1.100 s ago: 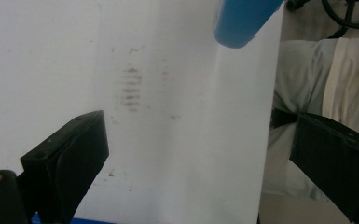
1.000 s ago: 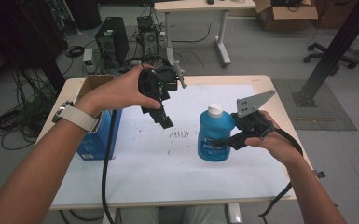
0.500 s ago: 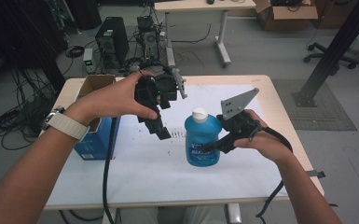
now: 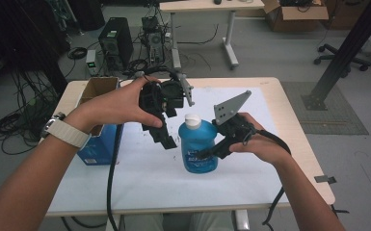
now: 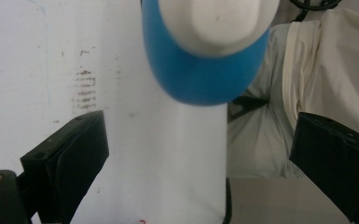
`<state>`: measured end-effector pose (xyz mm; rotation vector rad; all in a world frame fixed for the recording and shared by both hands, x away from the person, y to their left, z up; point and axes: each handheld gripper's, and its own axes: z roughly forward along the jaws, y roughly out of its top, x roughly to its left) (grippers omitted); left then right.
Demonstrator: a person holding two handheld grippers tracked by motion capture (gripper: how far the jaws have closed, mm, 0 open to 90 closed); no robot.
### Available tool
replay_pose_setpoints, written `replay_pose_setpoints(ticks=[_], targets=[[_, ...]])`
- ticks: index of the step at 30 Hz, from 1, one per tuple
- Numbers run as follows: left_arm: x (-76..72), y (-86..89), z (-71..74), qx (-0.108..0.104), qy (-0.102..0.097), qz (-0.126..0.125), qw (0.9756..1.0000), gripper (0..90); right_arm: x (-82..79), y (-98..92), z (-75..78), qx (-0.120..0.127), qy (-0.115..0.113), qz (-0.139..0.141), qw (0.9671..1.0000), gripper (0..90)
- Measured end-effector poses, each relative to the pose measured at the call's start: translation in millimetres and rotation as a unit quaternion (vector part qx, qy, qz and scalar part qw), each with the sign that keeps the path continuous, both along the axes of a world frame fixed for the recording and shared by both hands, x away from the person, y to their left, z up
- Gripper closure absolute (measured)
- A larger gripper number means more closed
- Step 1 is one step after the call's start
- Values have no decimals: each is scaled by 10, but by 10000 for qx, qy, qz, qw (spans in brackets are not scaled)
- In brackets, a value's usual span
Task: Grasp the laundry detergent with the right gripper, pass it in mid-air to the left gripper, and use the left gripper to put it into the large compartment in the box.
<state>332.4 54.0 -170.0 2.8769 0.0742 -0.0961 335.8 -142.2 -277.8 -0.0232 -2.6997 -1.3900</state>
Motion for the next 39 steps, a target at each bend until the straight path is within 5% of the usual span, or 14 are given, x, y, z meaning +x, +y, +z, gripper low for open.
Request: replay_pose_setpoints(ticks=[39], targets=[[15, -143, -111, 64, -17, -133, 9999, 72, 53, 352, 18, -240, 59, 204, 9995, 435]])
